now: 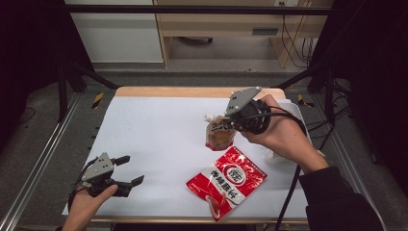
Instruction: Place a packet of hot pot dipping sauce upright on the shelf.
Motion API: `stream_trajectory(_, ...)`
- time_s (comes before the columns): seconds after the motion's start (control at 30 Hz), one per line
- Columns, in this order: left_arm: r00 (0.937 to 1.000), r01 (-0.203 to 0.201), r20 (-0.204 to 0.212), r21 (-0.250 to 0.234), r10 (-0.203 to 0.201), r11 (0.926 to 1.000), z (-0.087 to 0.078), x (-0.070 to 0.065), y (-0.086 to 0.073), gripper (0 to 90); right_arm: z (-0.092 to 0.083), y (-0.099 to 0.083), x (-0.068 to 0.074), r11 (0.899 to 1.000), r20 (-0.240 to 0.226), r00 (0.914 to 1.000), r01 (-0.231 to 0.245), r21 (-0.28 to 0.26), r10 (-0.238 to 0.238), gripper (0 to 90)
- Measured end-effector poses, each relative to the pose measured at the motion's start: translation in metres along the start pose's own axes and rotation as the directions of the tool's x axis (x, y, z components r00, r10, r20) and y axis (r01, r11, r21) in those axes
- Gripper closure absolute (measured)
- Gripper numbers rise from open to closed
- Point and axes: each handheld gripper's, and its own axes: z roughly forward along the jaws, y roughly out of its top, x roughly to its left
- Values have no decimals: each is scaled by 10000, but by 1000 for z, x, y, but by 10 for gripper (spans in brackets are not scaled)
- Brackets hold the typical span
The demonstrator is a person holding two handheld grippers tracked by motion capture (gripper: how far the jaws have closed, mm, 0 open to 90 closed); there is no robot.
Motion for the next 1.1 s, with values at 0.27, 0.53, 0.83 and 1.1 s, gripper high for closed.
stream_trajectory(0.27, 9999, 140, -21, -30, -140, 9999, 0, 2, -6, 118, -12, -15, -20, 9999, 132, 9999, 92, 50, -92, 881)
stream_trajectory(0.53, 9995, 279, -174, -86, -281, 9996, -3, 3, -8, 118, -25, -38, -39, 9999, 517, 9986, 83, 70, -86, 882)
stream_trajectory(0.83, 9987, 230, -455, -113, -235, 9997, -13, -4, -15, 118, -37, -73, -64, 9995, 1131, 9931, -303, 59, 294, 882)
stream_trajectory(1.1, 9972, 462, -584, -127, -469, 9989, -15, -3, -20, 118, -36, -111, -86, 9964, 1400, 9867, -845, 103, 822, 882)
